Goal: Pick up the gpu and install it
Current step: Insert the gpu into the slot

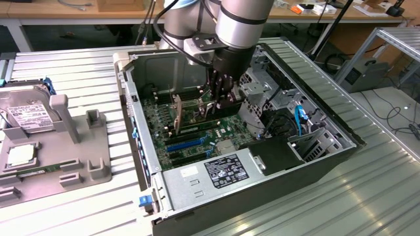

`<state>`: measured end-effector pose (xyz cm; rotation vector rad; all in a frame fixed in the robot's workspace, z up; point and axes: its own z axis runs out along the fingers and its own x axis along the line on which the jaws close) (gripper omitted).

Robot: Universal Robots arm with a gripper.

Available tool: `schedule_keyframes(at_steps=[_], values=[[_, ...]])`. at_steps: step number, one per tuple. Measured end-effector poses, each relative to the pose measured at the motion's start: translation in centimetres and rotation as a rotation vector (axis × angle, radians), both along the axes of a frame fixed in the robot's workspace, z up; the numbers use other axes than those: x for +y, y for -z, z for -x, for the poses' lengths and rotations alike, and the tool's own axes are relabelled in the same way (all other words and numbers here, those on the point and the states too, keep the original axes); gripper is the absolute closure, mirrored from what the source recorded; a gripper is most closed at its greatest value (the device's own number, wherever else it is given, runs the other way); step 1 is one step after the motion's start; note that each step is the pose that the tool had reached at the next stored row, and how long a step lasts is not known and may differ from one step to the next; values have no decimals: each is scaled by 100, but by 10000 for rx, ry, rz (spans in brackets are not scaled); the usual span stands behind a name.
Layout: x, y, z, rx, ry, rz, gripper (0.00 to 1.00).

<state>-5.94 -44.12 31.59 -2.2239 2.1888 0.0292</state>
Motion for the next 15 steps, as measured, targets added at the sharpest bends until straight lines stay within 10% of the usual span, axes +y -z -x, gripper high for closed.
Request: schedule_keyframes(at_steps=[15], values=[[-36, 65, 6, 0, 0, -1, 73]])
